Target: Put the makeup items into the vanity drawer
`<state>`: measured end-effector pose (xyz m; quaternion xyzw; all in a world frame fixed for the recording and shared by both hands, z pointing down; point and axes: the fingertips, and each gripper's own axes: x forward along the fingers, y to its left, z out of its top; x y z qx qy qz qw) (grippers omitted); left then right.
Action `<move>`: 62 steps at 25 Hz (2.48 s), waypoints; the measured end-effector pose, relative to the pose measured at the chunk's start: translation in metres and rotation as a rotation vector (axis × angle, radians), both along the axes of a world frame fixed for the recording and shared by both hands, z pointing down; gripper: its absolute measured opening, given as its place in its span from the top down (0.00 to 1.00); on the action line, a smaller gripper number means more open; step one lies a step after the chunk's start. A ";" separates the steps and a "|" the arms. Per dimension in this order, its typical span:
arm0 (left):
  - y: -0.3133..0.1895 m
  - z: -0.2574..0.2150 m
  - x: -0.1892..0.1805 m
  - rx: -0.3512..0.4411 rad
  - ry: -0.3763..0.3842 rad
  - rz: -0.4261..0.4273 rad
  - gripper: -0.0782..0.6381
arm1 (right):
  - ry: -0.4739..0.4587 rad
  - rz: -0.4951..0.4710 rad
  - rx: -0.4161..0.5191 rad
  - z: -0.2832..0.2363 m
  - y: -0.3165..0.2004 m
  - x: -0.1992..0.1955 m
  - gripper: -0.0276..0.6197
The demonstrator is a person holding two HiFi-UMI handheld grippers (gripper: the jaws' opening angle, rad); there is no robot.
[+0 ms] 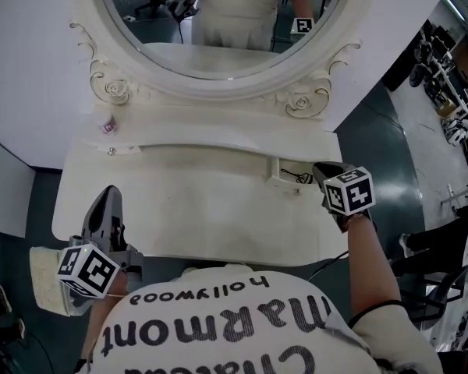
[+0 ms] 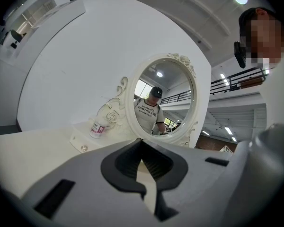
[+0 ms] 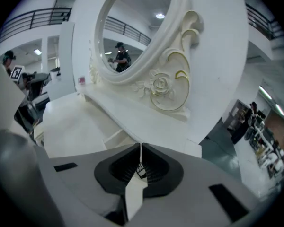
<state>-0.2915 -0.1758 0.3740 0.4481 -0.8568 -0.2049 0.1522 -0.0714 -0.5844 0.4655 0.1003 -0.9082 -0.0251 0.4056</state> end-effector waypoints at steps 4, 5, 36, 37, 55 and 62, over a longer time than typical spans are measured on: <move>-0.020 -0.002 -0.007 0.004 -0.006 0.075 0.88 | -0.157 0.196 -0.144 -0.006 0.010 0.003 0.90; -0.026 -0.002 -0.008 0.004 -0.008 0.097 0.88 | -0.190 0.236 -0.174 -0.006 0.014 0.005 0.90; -0.070 -0.012 0.013 0.001 -0.131 0.457 0.88 | -0.847 0.227 -0.266 -0.131 0.204 -0.107 0.91; -0.069 -0.013 0.013 -0.001 -0.140 0.451 0.88 | -0.846 0.212 -0.247 -0.132 0.205 -0.108 0.91; -0.079 -0.012 0.044 -0.032 -0.123 0.371 0.88 | -0.762 0.113 -0.239 -0.120 0.197 -0.093 0.91; -0.083 -0.007 0.057 -0.040 -0.111 0.365 0.88 | -0.737 0.104 -0.251 -0.110 0.196 -0.081 0.91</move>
